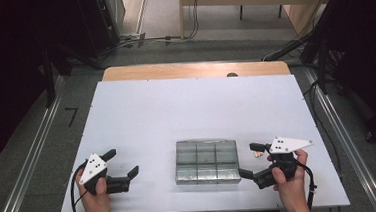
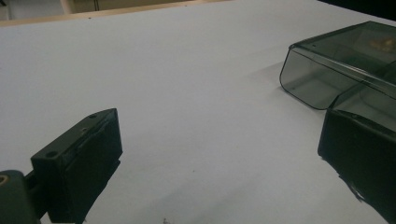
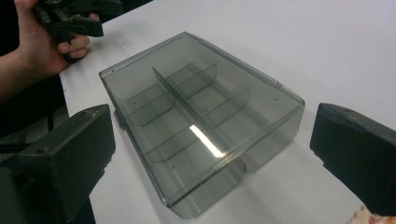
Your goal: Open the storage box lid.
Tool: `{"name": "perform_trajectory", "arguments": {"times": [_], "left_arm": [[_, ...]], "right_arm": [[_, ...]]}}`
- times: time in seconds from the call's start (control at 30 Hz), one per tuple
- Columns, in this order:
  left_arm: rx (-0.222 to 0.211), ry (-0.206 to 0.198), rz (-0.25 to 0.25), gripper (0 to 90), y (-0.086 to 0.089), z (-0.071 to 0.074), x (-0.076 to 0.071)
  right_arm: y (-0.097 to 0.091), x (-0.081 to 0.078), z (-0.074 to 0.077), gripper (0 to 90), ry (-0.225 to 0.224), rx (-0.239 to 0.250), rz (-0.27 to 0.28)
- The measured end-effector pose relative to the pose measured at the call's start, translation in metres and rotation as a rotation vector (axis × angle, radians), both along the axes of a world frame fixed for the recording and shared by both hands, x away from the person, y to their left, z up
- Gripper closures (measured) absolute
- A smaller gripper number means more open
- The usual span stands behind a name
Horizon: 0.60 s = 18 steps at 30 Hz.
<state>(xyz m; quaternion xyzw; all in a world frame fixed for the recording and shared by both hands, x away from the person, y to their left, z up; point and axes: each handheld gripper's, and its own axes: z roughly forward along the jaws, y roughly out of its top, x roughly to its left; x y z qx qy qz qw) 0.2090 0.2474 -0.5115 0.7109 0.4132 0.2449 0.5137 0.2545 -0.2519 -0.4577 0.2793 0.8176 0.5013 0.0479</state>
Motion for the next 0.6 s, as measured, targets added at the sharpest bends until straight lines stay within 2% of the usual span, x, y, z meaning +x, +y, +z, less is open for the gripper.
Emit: {"name": "perform_trajectory", "arguments": {"times": [0.1,0.23,0.43,0.47,0.53,0.6], "left_arm": [[-0.017,-0.008,-0.002,0.0,0.002,0.001,-0.001],[-0.01,-0.035,-0.005,0.0,0.001,0.002,-0.005],[0.028,-0.04,-0.009,1.9,-0.007,0.005,-0.007],[0.032,-0.038,-0.015,2.9,-0.008,0.006,-0.007],[0.014,-0.031,-0.031,2.9,-0.012,0.006,-0.007],[-0.005,-0.022,-0.05,5.7,-0.015,0.007,-0.008]], "right_arm": [[-0.007,-0.003,-0.003,0.0,0.002,0.011,-0.005],[-0.013,-0.007,-0.007,0.0,0.016,0.017,-0.006],[-0.017,-0.01,-0.014,0.0,0.044,0.031,-0.016],[-0.019,-0.011,-0.017,4.2,0.052,0.023,-0.022],[-0.021,-0.012,-0.02,5.3,0.061,0.026,-0.013],[-0.021,-0.012,-0.022,14.7,0.073,0.021,-0.012]]}}
